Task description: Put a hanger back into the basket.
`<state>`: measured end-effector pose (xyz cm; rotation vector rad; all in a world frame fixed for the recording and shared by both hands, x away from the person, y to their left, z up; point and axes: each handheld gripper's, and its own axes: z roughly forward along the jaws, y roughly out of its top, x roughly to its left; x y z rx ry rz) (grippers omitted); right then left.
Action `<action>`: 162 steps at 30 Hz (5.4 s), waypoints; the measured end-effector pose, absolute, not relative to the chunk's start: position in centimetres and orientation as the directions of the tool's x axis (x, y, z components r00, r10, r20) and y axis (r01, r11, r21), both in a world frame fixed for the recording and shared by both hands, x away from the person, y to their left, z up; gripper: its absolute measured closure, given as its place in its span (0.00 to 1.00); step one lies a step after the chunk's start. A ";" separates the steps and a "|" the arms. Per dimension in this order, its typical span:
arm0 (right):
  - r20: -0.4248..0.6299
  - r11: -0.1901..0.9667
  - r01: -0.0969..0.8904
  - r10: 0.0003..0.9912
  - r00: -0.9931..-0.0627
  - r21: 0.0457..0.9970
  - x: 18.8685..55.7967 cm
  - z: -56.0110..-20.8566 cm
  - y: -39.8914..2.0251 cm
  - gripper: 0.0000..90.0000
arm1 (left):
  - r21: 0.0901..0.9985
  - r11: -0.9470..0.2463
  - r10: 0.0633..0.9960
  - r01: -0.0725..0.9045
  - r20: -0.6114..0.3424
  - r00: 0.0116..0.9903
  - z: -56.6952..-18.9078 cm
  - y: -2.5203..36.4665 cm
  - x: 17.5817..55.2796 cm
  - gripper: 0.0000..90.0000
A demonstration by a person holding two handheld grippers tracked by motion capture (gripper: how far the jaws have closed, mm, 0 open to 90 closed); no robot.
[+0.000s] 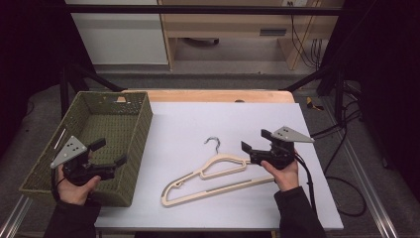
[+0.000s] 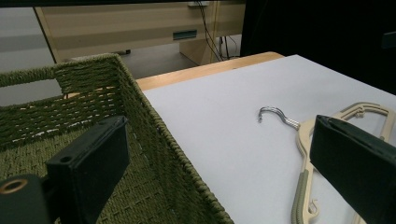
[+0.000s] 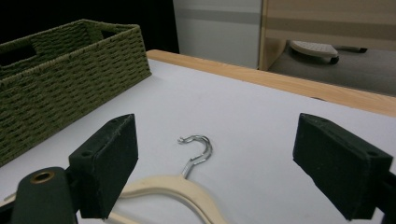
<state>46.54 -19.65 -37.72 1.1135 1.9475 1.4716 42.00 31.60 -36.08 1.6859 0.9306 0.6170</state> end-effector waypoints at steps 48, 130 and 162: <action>0.142 0.039 0.297 0.815 -0.562 0.954 43.2 -38.8 -26.4 0.04 | 0.944 -0.161 0.817 0.289 -0.037 0.576 -36.6 30.7 42.2 0.05; 0.126 0.324 0.667 0.837 -0.533 0.671 55.5 -46.0 -8.7 0.79 | 0.954 -0.143 0.817 0.264 -0.036 0.575 -35.9 31.0 41.8 0.05; 0.191 0.244 0.707 0.859 -0.476 0.664 55.3 -46.0 -8.7 0.98 | 0.951 -0.218 0.739 0.220 0.014 0.673 -35.1 26.1 40.6 0.05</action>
